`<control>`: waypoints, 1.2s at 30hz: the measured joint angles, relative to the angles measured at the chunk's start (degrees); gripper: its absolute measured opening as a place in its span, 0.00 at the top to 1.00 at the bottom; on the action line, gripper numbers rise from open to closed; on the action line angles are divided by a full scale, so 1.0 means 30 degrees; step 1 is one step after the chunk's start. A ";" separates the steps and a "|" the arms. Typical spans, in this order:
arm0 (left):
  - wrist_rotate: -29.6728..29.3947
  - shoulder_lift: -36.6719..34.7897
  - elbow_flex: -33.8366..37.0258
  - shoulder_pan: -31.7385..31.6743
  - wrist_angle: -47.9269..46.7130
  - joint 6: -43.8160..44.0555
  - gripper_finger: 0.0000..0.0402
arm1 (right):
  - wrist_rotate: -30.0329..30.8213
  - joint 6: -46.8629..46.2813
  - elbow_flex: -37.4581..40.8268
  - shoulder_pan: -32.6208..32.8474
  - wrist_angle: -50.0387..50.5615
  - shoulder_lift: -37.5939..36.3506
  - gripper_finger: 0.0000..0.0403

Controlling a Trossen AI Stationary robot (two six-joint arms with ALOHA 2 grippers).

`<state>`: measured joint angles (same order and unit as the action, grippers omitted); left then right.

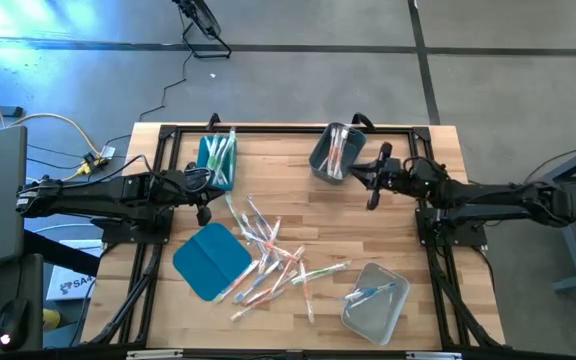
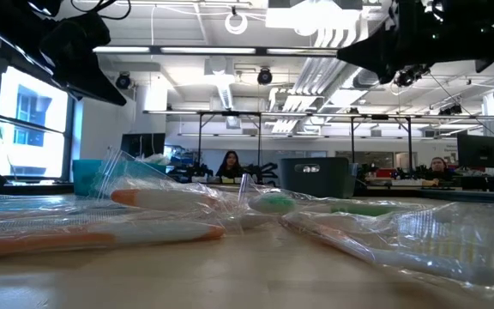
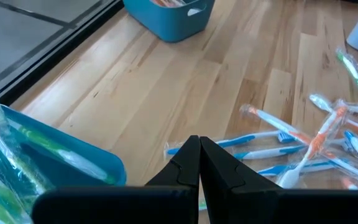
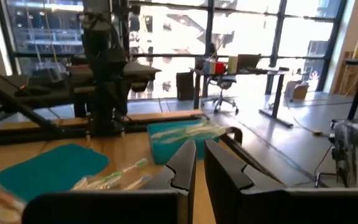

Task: Pick & Place Toothbrushes
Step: Put the left green toothbrush into the blue bin

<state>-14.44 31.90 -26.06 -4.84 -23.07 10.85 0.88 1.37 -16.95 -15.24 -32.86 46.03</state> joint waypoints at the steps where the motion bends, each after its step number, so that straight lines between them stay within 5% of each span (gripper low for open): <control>1: -0.0006 0.0000 0.0000 0.0000 0.0006 -0.0006 0.99 | 0.0000 0.0000 0.0057 -0.0079 0.0014 -0.0263 0.94; 23: 0.0007 0.0284 0.0000 0.0000 0.1536 -0.0887 0.99 | -0.0007 0.0080 0.0059 -0.0103 0.1181 -0.1337 0.94; 36: 0.0136 0.3840 -0.1385 0.0000 0.2228 -0.3762 0.99 | 0.0153 0.0131 0.0052 -0.0103 0.1198 -0.1329 0.94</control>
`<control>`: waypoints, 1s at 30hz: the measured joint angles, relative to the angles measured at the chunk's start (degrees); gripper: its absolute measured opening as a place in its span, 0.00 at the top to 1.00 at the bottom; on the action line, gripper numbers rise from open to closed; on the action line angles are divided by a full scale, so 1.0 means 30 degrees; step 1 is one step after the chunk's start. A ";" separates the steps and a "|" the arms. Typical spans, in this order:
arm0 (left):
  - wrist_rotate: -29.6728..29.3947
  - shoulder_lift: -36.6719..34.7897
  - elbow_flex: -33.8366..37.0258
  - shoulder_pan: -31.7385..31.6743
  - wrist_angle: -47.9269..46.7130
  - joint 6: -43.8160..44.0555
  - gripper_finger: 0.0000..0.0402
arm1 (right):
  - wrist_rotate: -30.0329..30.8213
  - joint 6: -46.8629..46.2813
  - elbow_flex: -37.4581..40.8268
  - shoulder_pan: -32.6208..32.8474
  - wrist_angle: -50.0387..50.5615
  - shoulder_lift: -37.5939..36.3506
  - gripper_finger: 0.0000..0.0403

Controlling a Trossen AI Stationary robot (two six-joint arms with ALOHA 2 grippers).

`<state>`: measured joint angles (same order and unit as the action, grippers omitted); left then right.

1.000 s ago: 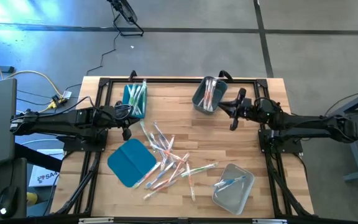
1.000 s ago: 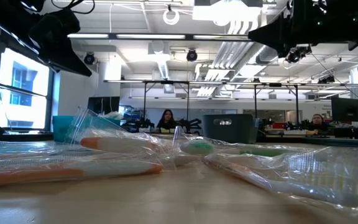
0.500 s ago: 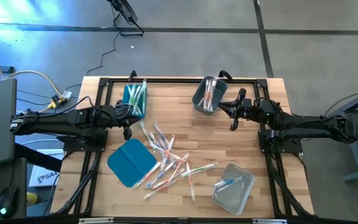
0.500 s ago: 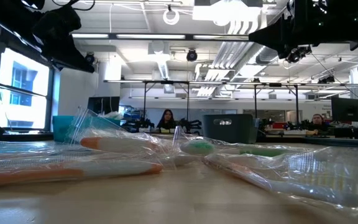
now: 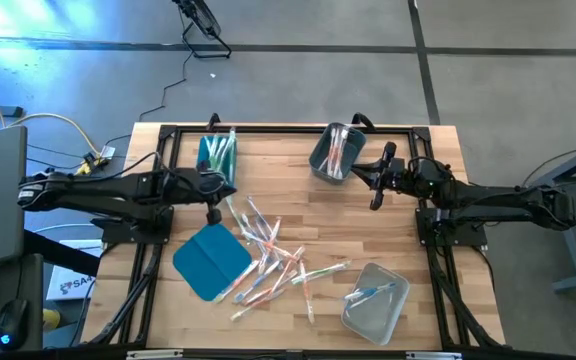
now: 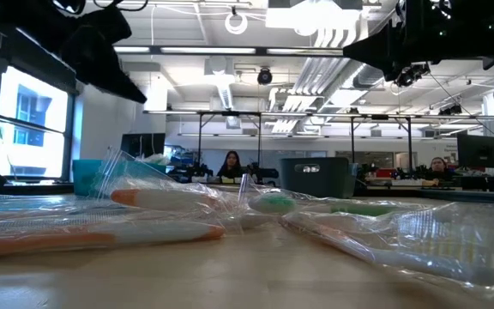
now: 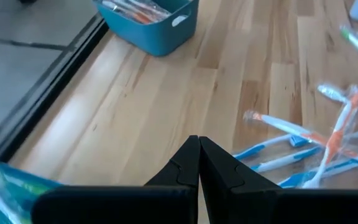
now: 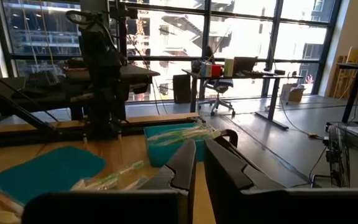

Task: Pick & Place Toothbrushes
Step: Put the left green toothbrush into the blue bin

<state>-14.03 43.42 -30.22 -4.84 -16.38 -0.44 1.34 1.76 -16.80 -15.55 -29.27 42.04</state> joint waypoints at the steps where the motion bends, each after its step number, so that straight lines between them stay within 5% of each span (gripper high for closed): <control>1: 0.0004 0.0297 -0.0240 0.0000 -0.0022 -0.0444 0.99 | 0.0000 0.0000 0.0000 0.0000 0.0022 0.0000 0.94; 12: 0.0019 0.2571 -0.2287 0.0000 -0.0880 -0.5304 0.99 | 0.0073 0.0007 -0.0007 0.0000 0.0282 0.0000 0.94; 30: -0.0022 0.4626 -0.2673 0.0000 -0.1433 -0.6162 0.98 | 0.0067 0.0007 -0.0007 0.0000 0.0281 0.0000 0.94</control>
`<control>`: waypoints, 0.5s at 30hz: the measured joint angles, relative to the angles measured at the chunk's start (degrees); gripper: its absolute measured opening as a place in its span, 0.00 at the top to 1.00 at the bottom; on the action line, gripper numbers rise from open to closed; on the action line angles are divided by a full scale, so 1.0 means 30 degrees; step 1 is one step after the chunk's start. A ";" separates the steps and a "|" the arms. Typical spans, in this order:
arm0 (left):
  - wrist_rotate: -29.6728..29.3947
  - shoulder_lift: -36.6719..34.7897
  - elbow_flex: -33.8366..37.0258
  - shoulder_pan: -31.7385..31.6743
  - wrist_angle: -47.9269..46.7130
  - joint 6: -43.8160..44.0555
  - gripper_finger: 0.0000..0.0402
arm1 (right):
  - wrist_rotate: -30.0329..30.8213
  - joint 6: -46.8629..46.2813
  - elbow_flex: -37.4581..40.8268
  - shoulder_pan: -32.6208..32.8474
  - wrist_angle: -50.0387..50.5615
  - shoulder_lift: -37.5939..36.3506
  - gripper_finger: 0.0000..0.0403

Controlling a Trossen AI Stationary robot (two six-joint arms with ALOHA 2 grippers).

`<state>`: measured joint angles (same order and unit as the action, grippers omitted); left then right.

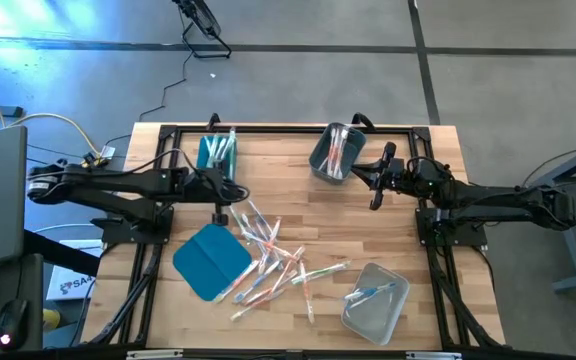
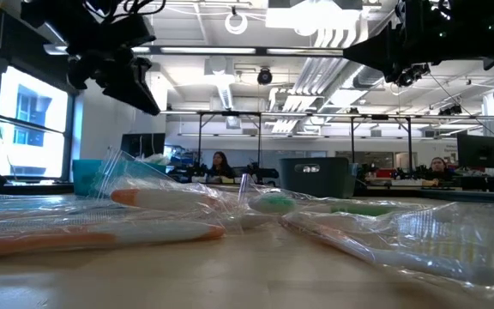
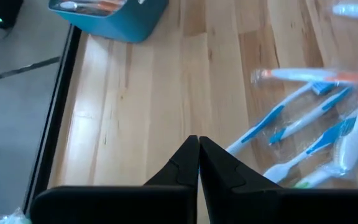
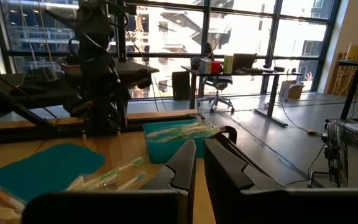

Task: Pick & Place Toothbrushes
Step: Put the left green toothbrush into the blue bin

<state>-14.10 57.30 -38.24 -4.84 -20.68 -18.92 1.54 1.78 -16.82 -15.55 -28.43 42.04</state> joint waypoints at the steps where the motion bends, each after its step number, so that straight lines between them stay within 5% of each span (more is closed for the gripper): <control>1: -0.0003 0.0230 0.0000 0.0000 -0.0007 -0.0156 0.97 | -0.0001 0.0000 0.0000 0.0000 0.0001 0.0000 0.94; 15: 0.0603 0.2959 0.0000 -0.0007 -0.2128 -0.0042 0.64 | -0.0001 0.0007 -0.0007 0.0000 0.0001 0.0000 0.94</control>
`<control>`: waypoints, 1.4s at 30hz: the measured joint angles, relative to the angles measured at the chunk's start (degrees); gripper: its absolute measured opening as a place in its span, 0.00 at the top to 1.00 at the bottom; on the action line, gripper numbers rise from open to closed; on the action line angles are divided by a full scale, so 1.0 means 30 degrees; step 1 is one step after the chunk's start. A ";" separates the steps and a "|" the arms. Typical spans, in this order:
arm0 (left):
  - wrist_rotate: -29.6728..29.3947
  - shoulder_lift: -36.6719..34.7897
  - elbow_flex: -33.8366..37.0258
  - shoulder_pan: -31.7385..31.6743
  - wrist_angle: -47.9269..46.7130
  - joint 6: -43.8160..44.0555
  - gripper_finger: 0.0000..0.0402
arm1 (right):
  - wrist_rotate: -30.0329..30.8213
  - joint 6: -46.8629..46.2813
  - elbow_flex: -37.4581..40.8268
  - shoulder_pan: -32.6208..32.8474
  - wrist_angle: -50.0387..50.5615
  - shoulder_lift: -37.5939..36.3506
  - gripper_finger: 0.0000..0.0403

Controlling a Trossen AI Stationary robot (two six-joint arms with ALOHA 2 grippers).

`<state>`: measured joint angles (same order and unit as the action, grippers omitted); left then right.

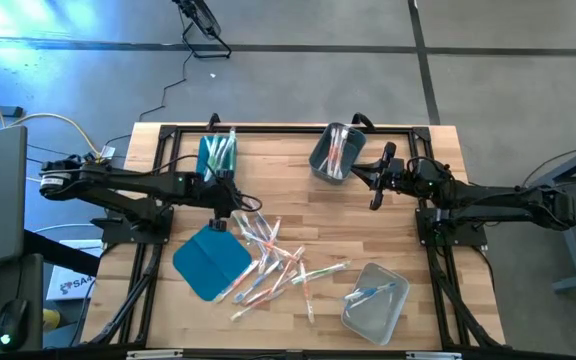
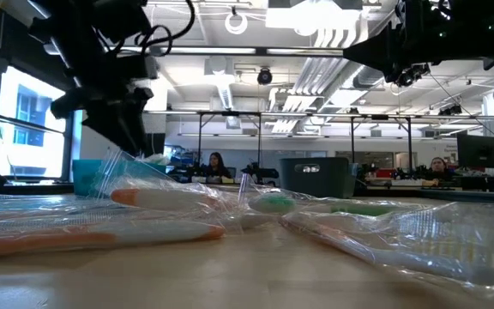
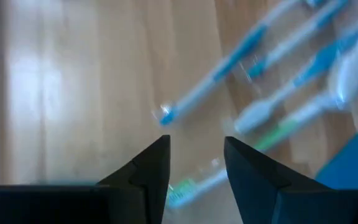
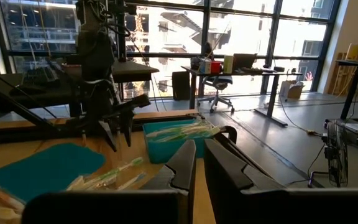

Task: Pick & Place Toothbrushes
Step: Put the left green toothbrush into the blue bin

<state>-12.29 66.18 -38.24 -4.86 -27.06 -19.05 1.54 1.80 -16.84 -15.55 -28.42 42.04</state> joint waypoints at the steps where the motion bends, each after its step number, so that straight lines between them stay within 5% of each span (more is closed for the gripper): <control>1: 0.0120 0.0098 0.0000 0.0004 -0.0356 0.0000 0.64 | 0.0000 0.0000 0.0000 0.0000 0.0007 0.0000 0.94; 12: 0.1419 0.0304 0.0000 0.0007 -0.1592 0.0947 0.63 | 0.0000 0.0423 0.0000 0.0007 0.0174 0.0000 0.94; 29: 0.1456 0.4895 0.0022 0.0004 -0.0047 0.0874 0.63 | 0.0007 0.0495 -0.0007 0.0007 0.0372 0.0007 0.94; 42: 0.2952 0.5047 0.0015 0.0000 0.0311 0.0278 0.63 | 0.1139 0.0510 -0.0007 0.0007 0.0444 0.0015 0.94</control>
<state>-3.43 81.32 -38.20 -4.86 -26.13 -18.21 4.96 3.33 -16.86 -15.53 -27.09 42.09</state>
